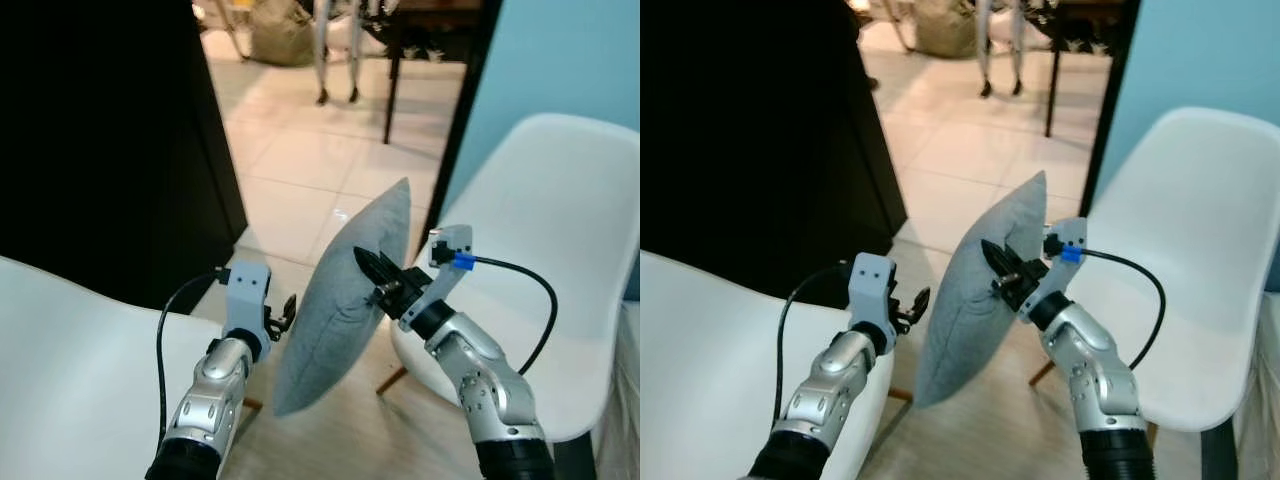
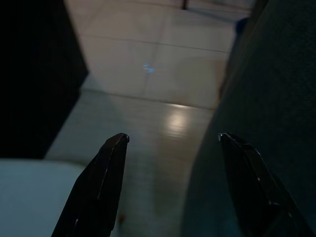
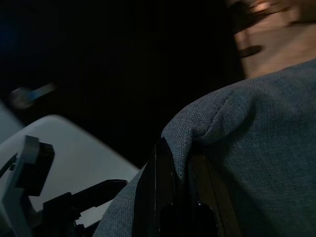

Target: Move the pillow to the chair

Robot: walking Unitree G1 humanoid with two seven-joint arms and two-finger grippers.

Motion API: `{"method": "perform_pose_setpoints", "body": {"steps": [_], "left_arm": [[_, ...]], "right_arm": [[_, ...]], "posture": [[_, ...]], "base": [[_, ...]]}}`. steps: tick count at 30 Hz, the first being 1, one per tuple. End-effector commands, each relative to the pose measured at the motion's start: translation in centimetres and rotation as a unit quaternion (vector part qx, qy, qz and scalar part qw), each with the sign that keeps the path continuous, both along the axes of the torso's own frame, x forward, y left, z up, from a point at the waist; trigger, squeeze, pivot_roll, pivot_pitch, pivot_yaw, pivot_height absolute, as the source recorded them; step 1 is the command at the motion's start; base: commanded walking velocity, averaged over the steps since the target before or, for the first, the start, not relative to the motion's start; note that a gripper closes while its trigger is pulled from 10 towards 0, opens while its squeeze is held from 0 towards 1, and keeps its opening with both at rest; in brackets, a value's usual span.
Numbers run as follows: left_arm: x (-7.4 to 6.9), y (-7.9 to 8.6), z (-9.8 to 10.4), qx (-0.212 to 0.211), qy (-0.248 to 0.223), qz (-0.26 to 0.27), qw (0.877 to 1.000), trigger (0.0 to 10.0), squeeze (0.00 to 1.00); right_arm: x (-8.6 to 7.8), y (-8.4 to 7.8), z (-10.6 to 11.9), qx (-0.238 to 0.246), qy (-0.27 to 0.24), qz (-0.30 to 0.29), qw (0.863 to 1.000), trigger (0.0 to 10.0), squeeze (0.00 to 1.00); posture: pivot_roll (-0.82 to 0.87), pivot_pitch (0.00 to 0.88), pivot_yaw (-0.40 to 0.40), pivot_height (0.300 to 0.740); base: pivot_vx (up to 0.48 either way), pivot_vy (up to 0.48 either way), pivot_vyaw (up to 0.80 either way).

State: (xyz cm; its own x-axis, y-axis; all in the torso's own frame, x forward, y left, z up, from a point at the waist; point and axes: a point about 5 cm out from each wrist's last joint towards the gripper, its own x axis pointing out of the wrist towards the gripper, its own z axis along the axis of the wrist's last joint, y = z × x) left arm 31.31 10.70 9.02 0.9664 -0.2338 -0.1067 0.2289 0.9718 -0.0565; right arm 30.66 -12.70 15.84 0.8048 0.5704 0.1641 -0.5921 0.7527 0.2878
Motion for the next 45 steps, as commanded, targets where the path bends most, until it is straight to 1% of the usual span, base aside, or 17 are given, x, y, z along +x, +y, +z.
{"method": "perform_pose_setpoints", "body": {"steps": [1,15,20,26,39,45], "left_arm": [[-0.3,0.7,-0.8,0.005,0.015,0.009,1.0,10.0,0.0],[-0.2,0.6,-0.8,0.005,0.015,0.011,1.0,10.0,0.0],[-0.2,0.6,-0.7,0.006,0.014,0.012,1.0,10.0,0.0],[0.0,0.7,-0.6,0.006,0.012,0.014,1.0,10.0,0.0],[0.3,1.0,-0.2,0.008,0.002,0.024,1.0,10.0,0.0],[0.3,1.2,-0.1,0.008,-0.003,0.03,1.0,10.0,0.0]], "right_arm": [[0.0,0.6,1.2,0.009,-0.038,0.013,0.999,10.0,0.0],[-0.1,0.7,1.4,0.011,-0.045,0.02,0.999,10.0,0.0],[-0.5,1.2,2.2,0.024,-0.062,0.046,0.997,10.0,0.0],[-0.5,1.4,2.5,0.026,-0.066,0.051,0.996,10.0,0.0],[0.2,1.5,2.1,0.005,-0.061,0.037,0.997,10.0,0.0],[1.0,1.9,1.2,-0.03,-0.045,0.017,0.998,10.0,0.0]], "posture": [[-0.09,0.09,0.049,0.74],[-0.09,0.092,0.047,0.74],[-0.09,0.09,0.045,0.74],[-0.09,0.084,0.043,0.74],[-0.09,0.085,0.043,0.74],[-0.08,0.087,0.043,0.74]], "base": [[0.0,0.0,0.8],[0.0,0.0,0.8],[0.0,0.0,0.8],[0.0,0.0,0.8],[0.0,0.0,0.8],[0.0,0.0,0.8]]}}
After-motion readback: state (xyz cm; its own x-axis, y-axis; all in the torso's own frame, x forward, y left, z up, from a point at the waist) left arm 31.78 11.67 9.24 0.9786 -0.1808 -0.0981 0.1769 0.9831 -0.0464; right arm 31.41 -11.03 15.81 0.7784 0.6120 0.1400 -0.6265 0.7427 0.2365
